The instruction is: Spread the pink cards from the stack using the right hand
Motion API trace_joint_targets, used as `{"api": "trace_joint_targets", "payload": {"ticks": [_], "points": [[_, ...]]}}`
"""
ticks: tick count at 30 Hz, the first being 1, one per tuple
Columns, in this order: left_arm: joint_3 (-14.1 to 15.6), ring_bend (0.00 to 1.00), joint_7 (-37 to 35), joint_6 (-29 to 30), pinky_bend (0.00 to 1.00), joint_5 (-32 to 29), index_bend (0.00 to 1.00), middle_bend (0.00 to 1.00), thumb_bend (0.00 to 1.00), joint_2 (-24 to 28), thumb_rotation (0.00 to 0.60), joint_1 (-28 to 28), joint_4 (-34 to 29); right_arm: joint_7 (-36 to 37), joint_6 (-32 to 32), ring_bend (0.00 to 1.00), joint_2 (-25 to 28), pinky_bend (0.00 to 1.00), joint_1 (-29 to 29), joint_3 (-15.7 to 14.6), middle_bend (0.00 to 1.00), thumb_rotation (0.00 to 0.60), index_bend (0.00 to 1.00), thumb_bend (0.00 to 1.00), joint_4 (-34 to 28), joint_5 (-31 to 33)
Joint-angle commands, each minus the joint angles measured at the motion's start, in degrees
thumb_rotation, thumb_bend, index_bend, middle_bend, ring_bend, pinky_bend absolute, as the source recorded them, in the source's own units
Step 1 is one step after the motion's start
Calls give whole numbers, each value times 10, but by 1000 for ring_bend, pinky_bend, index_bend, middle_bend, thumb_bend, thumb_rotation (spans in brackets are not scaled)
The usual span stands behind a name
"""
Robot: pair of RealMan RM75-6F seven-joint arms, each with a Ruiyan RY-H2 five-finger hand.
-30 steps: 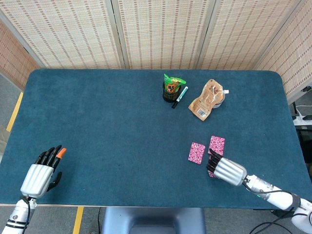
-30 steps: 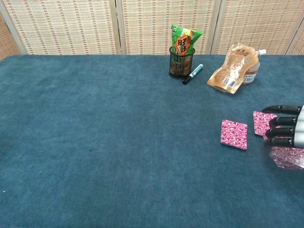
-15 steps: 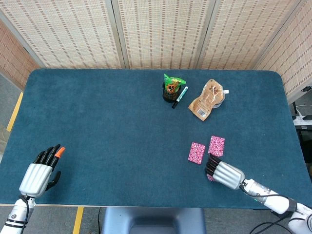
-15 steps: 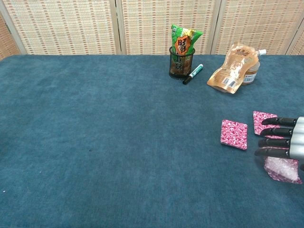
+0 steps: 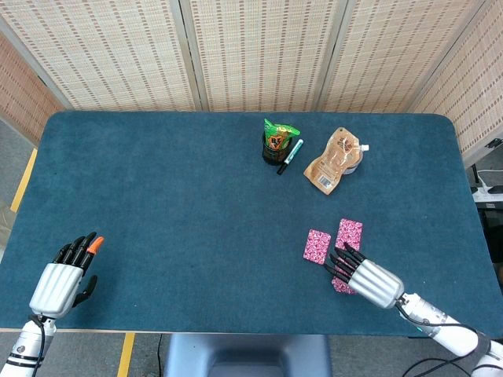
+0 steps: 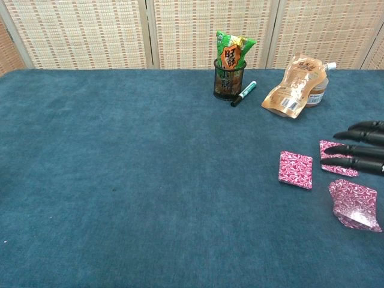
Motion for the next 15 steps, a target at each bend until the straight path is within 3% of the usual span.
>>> {"api": "trace_joint_targets", "payload": {"ticks": [1, 4, 7, 10, 15], "points": [[0, 78, -6, 3, 199, 6, 0, 25, 463, -2, 600, -1, 4, 17, 58, 3, 50, 101, -94, 35, 24, 600, 21, 212, -173, 134], [1, 55, -16, 12, 192, 18, 0, 9, 463, -5, 600, -2, 13, 5, 108, 0, 64, 67, -139, 46, 0, 600, 0, 212, -241, 166], [3, 54, -20, 15, 188, 21, 0, 7, 466, -5, 600, 0, 17, 19, 162, 0, 49, 54, -175, 67, 0, 600, 0, 209, -246, 182], [3, 54, -19, 13, 184, 17, 0, 8, 466, -1, 600, 1, 11, 39, 168, 0, 36, 32, -191, 90, 0, 600, 0, 204, -238, 219], [3, 54, -20, 22, 184, 19, 0, 8, 466, 5, 600, 5, 4, 42, 154, 0, 44, 17, -196, 100, 0, 600, 0, 203, -244, 231]]}}
